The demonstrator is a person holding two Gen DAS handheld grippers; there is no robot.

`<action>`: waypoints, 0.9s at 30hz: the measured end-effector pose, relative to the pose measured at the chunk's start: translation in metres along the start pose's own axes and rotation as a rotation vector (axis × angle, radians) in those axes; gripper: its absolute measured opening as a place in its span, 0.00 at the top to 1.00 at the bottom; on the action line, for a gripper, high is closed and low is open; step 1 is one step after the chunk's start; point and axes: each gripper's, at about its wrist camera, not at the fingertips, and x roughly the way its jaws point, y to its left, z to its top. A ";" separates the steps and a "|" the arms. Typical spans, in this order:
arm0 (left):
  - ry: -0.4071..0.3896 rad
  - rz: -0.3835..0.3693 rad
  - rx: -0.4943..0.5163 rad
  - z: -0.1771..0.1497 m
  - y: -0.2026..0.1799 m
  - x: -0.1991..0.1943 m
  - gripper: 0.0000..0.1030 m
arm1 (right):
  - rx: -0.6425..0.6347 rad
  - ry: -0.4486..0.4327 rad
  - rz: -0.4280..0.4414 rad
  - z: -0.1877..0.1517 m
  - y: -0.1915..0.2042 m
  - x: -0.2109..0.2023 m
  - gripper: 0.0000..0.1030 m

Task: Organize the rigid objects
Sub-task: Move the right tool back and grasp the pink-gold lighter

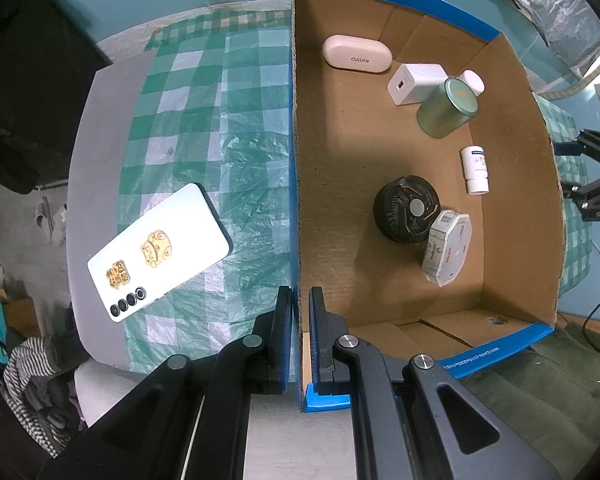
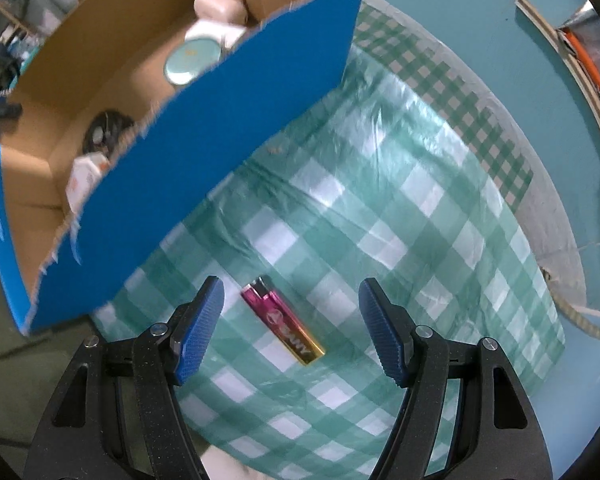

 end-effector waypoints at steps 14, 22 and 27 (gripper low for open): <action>0.005 0.007 0.001 0.001 -0.001 -0.001 0.94 | -0.158 0.064 -0.063 -0.027 0.018 0.037 0.43; 0.003 0.005 -0.002 0.000 0.000 -0.001 0.94 | -0.149 0.099 -0.053 -0.030 0.023 0.052 0.64; 0.004 0.003 -0.003 0.000 0.000 -0.001 0.94 | -0.044 0.103 -0.031 -0.028 0.013 0.052 0.73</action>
